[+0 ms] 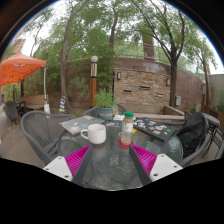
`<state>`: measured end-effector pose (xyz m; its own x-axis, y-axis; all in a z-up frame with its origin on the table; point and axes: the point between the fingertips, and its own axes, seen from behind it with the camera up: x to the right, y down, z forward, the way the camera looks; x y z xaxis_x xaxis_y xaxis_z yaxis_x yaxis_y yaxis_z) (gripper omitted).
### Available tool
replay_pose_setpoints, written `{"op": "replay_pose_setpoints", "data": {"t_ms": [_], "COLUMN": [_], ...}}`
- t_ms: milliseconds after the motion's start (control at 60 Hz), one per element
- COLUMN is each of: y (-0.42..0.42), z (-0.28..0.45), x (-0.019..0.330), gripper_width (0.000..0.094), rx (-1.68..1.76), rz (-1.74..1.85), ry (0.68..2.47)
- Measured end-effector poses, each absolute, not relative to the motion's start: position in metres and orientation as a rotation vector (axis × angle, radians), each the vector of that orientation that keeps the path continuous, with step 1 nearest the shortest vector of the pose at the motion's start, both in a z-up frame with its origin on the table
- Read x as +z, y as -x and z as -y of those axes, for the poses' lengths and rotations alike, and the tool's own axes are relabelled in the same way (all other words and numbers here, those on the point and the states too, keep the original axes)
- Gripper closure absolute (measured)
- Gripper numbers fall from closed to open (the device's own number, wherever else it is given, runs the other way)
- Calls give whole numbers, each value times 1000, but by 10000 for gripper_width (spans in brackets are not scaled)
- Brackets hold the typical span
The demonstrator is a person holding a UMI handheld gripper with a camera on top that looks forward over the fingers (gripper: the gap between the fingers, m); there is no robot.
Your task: Pour water
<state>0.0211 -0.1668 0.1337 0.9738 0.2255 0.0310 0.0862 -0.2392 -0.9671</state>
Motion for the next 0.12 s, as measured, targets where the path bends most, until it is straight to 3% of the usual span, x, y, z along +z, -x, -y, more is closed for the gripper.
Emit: {"op": "replay_pose_setpoints", "data": {"t_ms": [117], "y": [-19], "z": [213], "x": [146], "gripper_width": [96], "rx": [172], "rz": [221], "ry": [1802]}}
